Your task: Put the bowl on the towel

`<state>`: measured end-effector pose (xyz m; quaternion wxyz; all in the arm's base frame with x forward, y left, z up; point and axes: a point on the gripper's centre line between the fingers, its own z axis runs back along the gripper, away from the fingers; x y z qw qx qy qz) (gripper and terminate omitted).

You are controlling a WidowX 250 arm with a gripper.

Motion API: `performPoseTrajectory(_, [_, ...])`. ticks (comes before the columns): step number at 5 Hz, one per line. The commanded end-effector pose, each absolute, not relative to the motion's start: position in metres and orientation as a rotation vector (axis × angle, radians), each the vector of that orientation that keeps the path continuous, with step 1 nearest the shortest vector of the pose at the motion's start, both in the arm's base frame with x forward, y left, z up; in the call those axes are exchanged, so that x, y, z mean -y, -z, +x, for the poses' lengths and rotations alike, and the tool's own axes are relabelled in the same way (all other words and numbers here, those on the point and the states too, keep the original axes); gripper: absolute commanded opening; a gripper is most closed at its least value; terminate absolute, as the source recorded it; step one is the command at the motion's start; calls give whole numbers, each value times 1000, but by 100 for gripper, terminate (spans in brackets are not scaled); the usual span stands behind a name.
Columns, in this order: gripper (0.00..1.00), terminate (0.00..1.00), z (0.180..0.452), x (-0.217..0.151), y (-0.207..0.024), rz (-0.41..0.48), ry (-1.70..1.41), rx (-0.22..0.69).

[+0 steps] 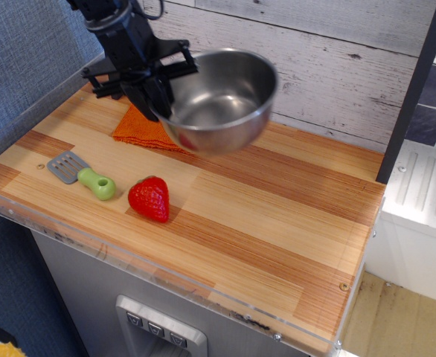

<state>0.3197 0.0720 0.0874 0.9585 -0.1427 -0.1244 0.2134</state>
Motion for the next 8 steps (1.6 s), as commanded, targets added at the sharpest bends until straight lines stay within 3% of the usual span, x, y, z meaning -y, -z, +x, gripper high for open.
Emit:
performPoseTrajectory(1, [0,0,341,-127,-95,-235,-537,291])
performPoseTrajectory(3, [0,0,350,-153,-83,-173,-615,275])
performPoseTrajectory(7, [0,0,363,-144,-52,-175,-612,213])
performPoseTrajectory(8, [100,0,361,-144,-54,-176,-649,189])
